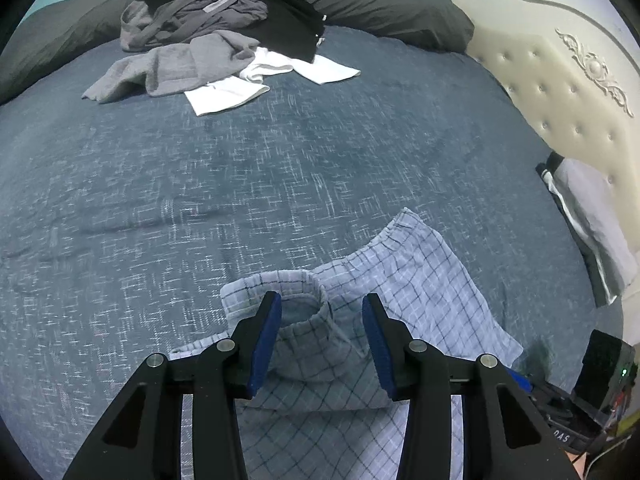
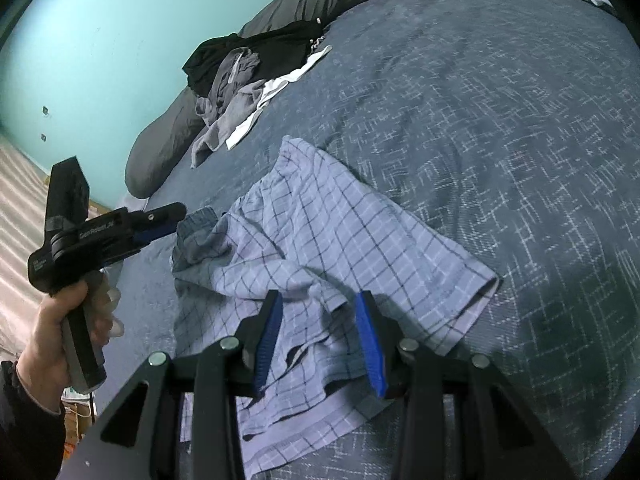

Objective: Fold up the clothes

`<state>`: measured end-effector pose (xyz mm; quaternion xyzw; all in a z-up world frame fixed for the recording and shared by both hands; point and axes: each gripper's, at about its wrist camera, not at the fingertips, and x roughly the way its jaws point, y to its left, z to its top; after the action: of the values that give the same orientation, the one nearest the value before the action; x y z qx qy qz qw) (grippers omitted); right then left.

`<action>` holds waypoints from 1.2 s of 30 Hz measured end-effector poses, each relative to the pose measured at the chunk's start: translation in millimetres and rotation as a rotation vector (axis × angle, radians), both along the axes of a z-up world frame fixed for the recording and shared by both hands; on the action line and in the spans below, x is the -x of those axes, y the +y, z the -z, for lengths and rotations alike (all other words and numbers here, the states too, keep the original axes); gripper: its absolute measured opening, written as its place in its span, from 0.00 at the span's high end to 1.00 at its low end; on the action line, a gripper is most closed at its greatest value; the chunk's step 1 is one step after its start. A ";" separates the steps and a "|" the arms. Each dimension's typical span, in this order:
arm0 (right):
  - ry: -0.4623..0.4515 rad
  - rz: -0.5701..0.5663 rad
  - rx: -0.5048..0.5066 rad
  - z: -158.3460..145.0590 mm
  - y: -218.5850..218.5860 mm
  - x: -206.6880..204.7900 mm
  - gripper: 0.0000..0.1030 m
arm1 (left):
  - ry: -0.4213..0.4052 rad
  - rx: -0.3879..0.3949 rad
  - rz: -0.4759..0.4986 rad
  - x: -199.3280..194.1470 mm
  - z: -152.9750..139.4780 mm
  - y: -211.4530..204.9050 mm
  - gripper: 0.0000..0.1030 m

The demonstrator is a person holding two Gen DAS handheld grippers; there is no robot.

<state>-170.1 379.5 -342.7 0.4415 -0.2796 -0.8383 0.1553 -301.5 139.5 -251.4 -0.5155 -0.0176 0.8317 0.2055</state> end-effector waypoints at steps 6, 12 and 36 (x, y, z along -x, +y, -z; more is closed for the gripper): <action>0.025 -0.015 -0.016 -0.7 -2.3 2.6 0.63 | -0.014 0.003 0.000 2.6 6.7 0.1 0.56; 0.048 -0.046 -0.045 -3.0 -8.4 2.9 0.82 | -0.023 0.016 0.010 4.3 12.7 1.1 0.62; 0.145 -0.096 0.048 -44.1 0.5 -28.6 0.98 | 0.051 -0.001 0.029 27.8 -28.9 12.2 0.94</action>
<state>-141.5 380.1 -298.6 0.3887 -0.2662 -0.8527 0.2255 -329.4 151.7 -222.5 -0.4944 -0.0052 0.8413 0.2183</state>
